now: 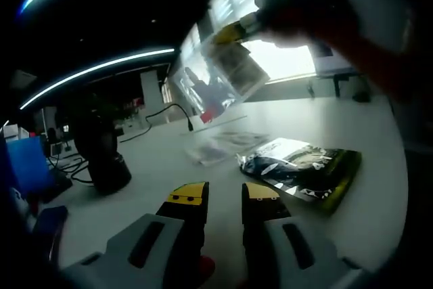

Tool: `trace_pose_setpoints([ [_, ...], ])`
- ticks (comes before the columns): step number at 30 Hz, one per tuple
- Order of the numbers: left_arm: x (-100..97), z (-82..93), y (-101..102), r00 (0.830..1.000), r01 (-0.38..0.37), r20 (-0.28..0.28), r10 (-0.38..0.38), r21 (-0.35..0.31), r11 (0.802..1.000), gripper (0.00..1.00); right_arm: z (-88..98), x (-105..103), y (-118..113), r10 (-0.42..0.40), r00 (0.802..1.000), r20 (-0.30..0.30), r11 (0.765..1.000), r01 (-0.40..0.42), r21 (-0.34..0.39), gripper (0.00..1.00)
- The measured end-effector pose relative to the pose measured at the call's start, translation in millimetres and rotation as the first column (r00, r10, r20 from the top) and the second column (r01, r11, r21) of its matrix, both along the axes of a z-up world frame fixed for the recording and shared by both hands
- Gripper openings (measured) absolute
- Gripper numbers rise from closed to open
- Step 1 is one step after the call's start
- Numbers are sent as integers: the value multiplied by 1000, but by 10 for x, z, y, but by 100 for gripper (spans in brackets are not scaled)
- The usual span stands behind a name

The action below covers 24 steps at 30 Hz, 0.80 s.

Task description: Clip sheet goods on table flip sheet goods clip sheet goods scan sheet goods put sheet goods back to table

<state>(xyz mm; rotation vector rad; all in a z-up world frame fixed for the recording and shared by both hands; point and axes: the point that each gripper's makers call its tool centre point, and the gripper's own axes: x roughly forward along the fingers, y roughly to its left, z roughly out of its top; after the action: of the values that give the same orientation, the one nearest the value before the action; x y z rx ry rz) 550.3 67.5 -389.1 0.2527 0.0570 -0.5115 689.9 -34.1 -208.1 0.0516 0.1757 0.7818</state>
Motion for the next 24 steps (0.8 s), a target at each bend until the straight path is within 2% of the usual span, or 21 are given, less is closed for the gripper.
trace_pose_setpoints([
  [8,-5,3,-10,1000,2,1,-2,2,1000,13,-25,113,165,-11,1000,-3,1000,11,23,0],
  [24,2,-4,-3,1000,-1,12,0,10,1000,13,-92,308,399,-97,995,0,992,96,78,0],
])
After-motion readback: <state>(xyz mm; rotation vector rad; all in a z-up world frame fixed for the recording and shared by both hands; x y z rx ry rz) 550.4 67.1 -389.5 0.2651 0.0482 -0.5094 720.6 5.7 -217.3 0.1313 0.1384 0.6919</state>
